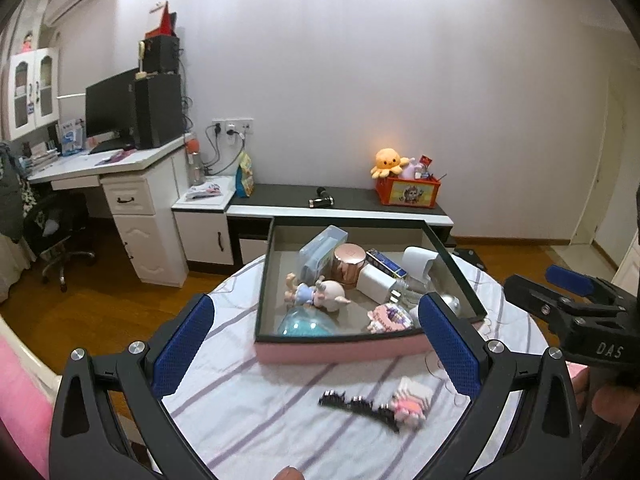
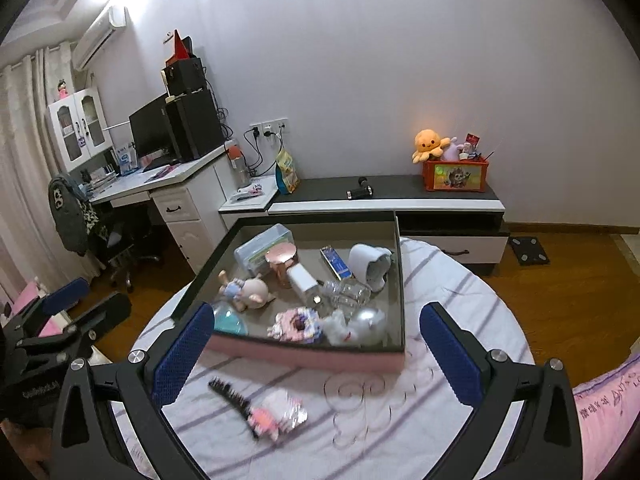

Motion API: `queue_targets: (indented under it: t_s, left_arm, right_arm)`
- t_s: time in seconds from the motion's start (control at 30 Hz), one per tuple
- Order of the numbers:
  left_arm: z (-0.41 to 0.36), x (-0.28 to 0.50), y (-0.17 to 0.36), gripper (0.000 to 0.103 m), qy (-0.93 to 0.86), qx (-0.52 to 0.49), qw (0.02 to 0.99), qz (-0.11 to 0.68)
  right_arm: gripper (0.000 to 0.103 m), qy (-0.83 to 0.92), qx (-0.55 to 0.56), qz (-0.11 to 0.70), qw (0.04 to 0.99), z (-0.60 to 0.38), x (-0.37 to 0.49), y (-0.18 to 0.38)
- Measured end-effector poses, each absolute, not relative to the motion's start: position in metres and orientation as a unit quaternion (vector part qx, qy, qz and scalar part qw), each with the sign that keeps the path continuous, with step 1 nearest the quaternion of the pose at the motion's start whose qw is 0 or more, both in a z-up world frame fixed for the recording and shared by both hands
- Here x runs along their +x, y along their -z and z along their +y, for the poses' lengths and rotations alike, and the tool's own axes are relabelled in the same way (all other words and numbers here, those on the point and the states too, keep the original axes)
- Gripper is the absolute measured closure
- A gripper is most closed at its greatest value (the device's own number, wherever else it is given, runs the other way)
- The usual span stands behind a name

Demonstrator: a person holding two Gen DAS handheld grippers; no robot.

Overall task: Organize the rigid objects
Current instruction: 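Withdraw both tools toward the black hair clip and white block figure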

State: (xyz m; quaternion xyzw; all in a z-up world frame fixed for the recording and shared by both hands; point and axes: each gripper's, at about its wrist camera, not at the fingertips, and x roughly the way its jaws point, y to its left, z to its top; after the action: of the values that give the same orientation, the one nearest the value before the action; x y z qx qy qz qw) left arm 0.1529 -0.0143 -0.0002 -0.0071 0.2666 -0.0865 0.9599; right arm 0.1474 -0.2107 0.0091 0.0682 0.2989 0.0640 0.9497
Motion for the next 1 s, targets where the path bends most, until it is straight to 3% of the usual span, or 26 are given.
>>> queue_targets:
  t_s: [0.47, 1.0]
  left_arm:
    - [0.002, 0.064, -0.01, 0.0, 0.063, -0.019, 0.967, 0.248]
    - [0.01, 0.042, 0.009, 0.0, 0.048, -0.025, 0.961, 0.272]
  right_arm:
    - [0.0, -0.068, 0.075, 0.298, 0.949, -0.214, 0.057, 0.002]
    - [0.0, -0.075, 0.075, 0.31, 0.945, -0.211, 0.042, 0.016]
